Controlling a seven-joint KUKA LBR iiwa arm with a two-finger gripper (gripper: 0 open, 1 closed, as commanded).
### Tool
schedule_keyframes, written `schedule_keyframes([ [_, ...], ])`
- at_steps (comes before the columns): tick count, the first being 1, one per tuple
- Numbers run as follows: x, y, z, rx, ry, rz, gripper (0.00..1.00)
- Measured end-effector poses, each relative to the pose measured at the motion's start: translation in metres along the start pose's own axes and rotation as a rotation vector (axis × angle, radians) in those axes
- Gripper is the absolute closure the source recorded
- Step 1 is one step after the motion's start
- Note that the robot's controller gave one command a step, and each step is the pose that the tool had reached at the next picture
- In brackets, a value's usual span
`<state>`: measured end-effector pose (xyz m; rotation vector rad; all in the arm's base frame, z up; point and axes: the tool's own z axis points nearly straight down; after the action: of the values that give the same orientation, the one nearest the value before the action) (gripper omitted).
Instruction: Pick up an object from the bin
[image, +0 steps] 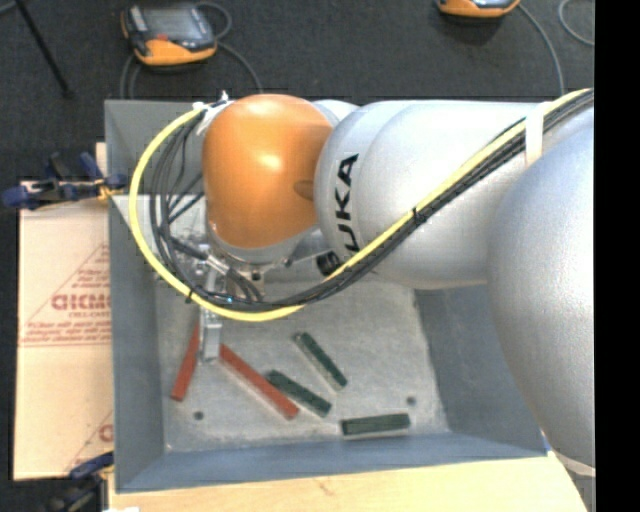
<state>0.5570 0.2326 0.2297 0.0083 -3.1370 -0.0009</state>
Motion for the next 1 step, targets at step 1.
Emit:
schedule_keyframes([
  [1,-0.0019,-0.0015,-0.005,-0.002,-0.008,0.005,0.0],
])
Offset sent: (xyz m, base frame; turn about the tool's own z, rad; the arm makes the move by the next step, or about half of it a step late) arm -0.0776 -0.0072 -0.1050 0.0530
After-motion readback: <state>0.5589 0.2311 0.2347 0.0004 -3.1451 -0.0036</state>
